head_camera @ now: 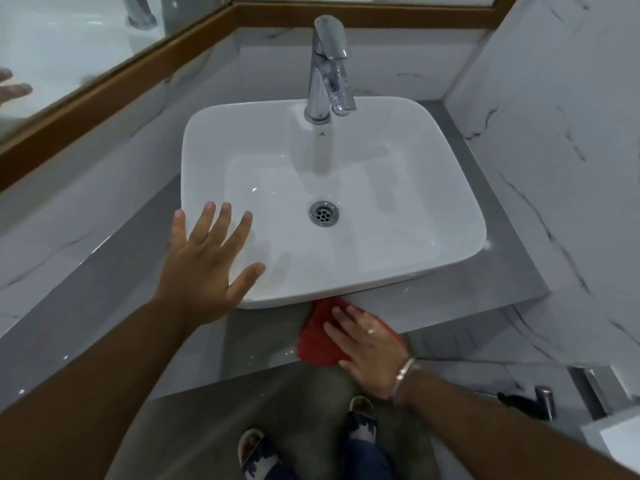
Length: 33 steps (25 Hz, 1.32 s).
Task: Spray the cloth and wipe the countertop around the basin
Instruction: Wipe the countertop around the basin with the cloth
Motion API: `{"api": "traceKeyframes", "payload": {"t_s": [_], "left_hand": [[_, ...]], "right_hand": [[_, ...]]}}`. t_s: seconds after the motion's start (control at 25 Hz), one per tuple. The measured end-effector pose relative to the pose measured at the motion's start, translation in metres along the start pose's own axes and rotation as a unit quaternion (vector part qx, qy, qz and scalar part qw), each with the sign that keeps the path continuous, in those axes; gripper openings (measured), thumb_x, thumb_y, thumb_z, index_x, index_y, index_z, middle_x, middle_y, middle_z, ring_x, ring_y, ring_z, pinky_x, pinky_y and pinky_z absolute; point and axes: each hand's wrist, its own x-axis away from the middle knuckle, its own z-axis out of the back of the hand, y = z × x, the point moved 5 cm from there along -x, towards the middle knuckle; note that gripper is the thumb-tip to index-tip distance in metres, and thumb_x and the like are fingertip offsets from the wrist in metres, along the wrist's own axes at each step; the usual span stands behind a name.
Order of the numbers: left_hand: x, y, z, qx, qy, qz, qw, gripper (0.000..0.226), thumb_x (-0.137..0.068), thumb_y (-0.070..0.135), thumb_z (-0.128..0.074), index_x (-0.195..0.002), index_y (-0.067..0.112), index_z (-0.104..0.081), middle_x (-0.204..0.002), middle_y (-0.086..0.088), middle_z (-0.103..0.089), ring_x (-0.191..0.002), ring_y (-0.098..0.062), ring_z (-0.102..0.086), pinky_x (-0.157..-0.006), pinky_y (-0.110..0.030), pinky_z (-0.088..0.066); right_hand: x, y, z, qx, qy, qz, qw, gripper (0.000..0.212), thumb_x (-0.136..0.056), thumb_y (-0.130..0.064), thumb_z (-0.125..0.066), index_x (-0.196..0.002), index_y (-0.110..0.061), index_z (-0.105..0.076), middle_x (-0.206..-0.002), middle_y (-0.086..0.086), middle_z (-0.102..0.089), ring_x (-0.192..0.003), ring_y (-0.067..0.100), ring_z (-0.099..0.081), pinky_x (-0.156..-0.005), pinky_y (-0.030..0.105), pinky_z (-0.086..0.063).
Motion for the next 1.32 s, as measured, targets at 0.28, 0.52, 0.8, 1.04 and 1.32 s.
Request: {"api": "traceKeyframes", "payload": {"t_s": [0.28, 0.52, 0.8, 1.04, 1.32], "left_hand": [[-0.002, 0.004, 0.003, 0.009, 0.005, 0.021, 1.000, 0.086, -0.091, 0.071, -0.017, -0.153, 0.015, -0.037, -0.160, -0.019, -0.034, -0.150, -0.043, -0.023, -0.119, -0.068, -0.002], [0.000, 0.001, 0.000, 0.004, 0.005, 0.018, 1.000, 0.082, -0.092, 0.067, -0.021, -0.156, 0.017, -0.031, -0.161, -0.019, -0.032, -0.151, -0.041, -0.019, -0.120, -0.062, 0.005], [-0.003, -0.017, -0.021, -0.009, 0.009, 0.011, 1.000, 0.082, -0.091, 0.067, -0.025, -0.154, 0.014, -0.035, -0.155, -0.024, -0.041, -0.146, -0.047, -0.026, -0.112, -0.074, -0.017], [-0.002, -0.002, -0.003, -0.031, 0.027, 0.009, 0.999, 0.084, -0.094, 0.067, -0.020, -0.146, 0.006, -0.046, -0.146, -0.029, -0.050, -0.138, -0.052, -0.037, -0.109, -0.073, -0.022], [0.000, -0.001, -0.001, 0.038, 0.029, 0.035, 0.998, 0.091, -0.091, 0.074, -0.006, -0.155, 0.014, -0.031, -0.161, -0.021, -0.032, -0.151, -0.041, -0.018, -0.121, -0.065, -0.002]], "right_hand": [[0.049, 0.208, 0.018, -0.107, 0.060, -0.489, 0.864, 0.069, -0.097, -0.043, -0.033, -0.153, -0.008, -0.014, -0.161, 0.021, -0.012, -0.146, 0.042, -0.014, -0.118, 0.052, -0.020], [0.020, 0.074, -0.013, -0.056, 0.023, -0.214, 0.975, 0.076, -0.091, -0.054, -0.036, -0.152, -0.014, -0.016, -0.160, 0.015, -0.016, -0.146, 0.036, -0.017, -0.116, 0.050, -0.023], [0.101, 0.309, 0.001, -0.053, 0.027, -0.300, 0.952, 0.066, -0.092, -0.027, -0.055, -0.149, -0.007, -0.029, -0.158, 0.019, -0.020, -0.144, 0.042, -0.026, -0.117, 0.053, -0.022], [0.084, 0.231, -0.004, -0.124, 0.085, -0.395, 0.906, 0.070, -0.095, -0.038, -0.044, -0.154, -0.012, -0.016, -0.162, 0.020, -0.008, -0.147, 0.041, -0.009, -0.118, 0.057, -0.015], [-0.005, 0.003, -0.011, -0.037, 0.036, 0.062, 0.997, 0.076, -0.082, -0.052, -0.055, -0.149, -0.025, -0.030, -0.158, 0.011, -0.030, -0.142, 0.034, -0.034, -0.109, 0.049, -0.034]]}}
